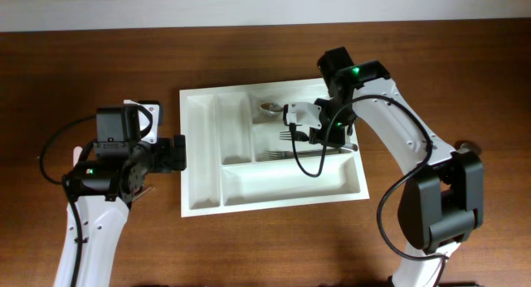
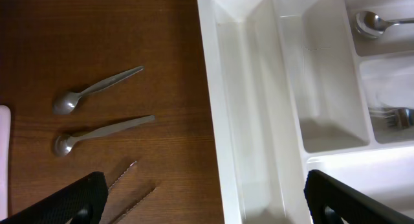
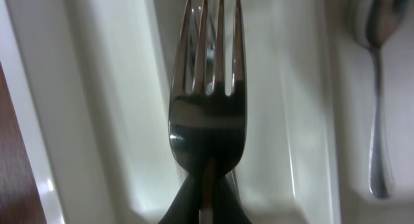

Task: Pack container
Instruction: 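Carry the fork into the tray's middle compartment and release it, then move the right gripper back and grasp the silver spoon on the right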

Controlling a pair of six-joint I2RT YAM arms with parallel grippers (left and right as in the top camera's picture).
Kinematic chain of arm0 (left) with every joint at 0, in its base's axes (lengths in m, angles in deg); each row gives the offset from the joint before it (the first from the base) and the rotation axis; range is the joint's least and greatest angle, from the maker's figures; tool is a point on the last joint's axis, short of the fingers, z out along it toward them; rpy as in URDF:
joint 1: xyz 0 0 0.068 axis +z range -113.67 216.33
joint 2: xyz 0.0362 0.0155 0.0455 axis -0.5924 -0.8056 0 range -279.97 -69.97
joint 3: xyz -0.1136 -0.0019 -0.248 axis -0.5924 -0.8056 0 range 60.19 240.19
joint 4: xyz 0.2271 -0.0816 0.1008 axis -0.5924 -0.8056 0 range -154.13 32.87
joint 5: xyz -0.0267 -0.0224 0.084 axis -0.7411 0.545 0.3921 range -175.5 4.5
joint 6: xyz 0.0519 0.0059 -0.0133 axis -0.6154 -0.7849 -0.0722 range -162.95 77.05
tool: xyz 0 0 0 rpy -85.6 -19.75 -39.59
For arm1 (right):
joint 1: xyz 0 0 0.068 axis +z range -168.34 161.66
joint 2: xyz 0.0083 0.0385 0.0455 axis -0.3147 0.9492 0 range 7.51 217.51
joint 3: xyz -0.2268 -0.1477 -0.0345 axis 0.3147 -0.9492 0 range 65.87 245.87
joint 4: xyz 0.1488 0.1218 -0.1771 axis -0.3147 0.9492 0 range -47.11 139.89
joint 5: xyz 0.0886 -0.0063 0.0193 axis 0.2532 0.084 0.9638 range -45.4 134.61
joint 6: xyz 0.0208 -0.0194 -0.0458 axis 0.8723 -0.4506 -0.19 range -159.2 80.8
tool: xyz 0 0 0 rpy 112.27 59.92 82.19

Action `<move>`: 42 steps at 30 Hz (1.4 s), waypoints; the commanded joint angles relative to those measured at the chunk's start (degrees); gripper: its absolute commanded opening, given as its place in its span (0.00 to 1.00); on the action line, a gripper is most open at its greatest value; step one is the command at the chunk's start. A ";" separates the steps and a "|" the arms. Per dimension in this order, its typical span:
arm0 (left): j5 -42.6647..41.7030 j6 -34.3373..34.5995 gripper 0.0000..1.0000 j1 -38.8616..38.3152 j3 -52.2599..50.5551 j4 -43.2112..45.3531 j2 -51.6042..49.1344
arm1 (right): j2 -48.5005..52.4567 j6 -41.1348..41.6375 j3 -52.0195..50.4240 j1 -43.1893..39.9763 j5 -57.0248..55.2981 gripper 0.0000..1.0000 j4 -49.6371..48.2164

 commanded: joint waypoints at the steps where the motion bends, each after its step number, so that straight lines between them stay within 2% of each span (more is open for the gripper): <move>1: -0.61 -1.09 0.99 -0.22 1.33 0.02 -0.02 | 1.73 -1.97 0.59 1.51 2.05 0.04 -0.13; 7: -0.61 -1.09 0.99 -0.22 1.33 0.00 -0.02 | 5.20 -1.95 0.59 3.13 2.29 0.04 -1.46; 9: -0.61 -1.09 0.99 -0.22 1.33 -0.02 -0.02 | 6.54 -1.95 0.59 3.21 2.45 0.07 -1.57; 12: -0.63 -1.09 0.99 -0.22 1.33 0.00 -0.02 | 6.84 -1.90 0.59 3.21 2.45 0.19 -1.75; 15: -0.61 -1.09 0.99 -0.22 1.33 0.00 -0.02 | 6.67 -1.88 0.90 3.21 2.45 0.38 -1.97; 20: -0.61 -1.11 0.99 -0.22 1.33 0.00 -0.02 | 5.35 4.81 5.16 3.04 2.38 0.43 -1.95; 22: -0.61 -1.11 0.99 -0.22 1.33 0.00 -0.02 | 4.42 10.73 9.07 2.67 1.60 0.44 -1.49; 26: -0.61 -1.09 0.99 -0.22 1.33 0.02 -0.02 | 3.28 29.46 20.44 0.31 -7.06 0.47 0.33; 27: -0.61 -1.11 0.99 -0.22 1.33 0.02 -0.02 | 3.21 36.22 23.10 -0.81 -10.95 0.43 0.35; 28: -0.61 -1.11 0.99 -0.22 1.33 0.02 -0.02 | 3.21 40.74 25.03 -1.86 -13.79 0.33 0.37; 31: -0.63 -1.11 0.99 -0.22 1.33 0.00 -0.02 | 3.21 55.95 29.81 -6.71 -23.19 0.32 0.37; 33: -0.61 -1.09 0.99 -0.22 1.33 0.00 -0.02 | 3.10 68.81 31.95 -11.52 -28.48 0.36 2.01; 36: -0.63 -1.09 0.99 -0.22 1.33 0.00 -0.02 | 3.06 82.38 32.61 -18.51 -29.11 0.45 4.83; 39: -0.63 -1.09 0.99 -0.22 1.33 0.00 -0.02 | 3.13 93.29 32.44 -26.29 -27.17 0.50 8.28; 41: -0.63 -1.09 0.99 -0.22 1.33 0.02 -0.02 | 3.13 97.02 31.95 -30.47 -25.14 0.52 9.22; 42: -0.63 -1.09 0.99 -0.22 1.33 0.04 -0.02 | 3.13 98.23 31.52 -32.81 -23.52 0.56 9.22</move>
